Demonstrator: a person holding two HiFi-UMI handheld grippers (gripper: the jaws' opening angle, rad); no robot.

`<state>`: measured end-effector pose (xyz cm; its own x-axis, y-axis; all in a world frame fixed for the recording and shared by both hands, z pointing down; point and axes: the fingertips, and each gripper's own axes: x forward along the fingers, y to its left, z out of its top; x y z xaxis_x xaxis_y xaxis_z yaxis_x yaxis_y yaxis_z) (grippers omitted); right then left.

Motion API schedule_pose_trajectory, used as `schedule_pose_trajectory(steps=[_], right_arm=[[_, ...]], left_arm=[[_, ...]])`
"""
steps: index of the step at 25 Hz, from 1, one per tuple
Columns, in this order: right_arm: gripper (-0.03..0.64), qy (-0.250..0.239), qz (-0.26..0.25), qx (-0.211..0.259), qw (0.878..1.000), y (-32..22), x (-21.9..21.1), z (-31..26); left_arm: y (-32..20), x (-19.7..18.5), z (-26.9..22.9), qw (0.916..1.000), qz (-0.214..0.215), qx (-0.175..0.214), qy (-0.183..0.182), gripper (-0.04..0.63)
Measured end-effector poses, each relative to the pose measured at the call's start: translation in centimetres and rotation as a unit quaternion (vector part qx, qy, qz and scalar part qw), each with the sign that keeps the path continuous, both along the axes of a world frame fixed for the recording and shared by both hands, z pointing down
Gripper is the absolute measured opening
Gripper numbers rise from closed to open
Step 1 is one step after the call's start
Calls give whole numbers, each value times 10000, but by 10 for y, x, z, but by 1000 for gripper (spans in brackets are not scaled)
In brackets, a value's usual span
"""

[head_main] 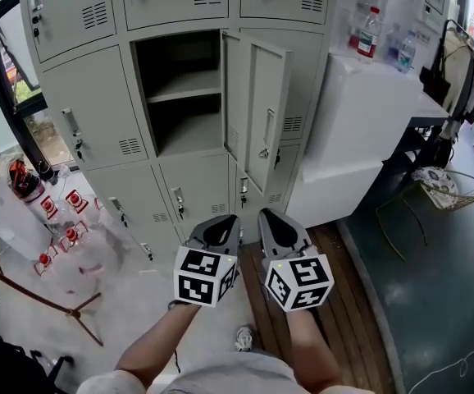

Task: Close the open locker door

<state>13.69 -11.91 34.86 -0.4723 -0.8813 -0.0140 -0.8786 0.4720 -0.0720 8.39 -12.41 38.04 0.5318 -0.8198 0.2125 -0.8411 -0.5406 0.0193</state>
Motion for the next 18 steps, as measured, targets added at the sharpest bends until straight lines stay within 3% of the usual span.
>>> schedule_pose_trajectory(steps=[18], right_arm=[[5,-130,-448,323,9984,-87,48,-23]], left_arm=[[-86,40,-4,9997,-207,33,-108,6]])
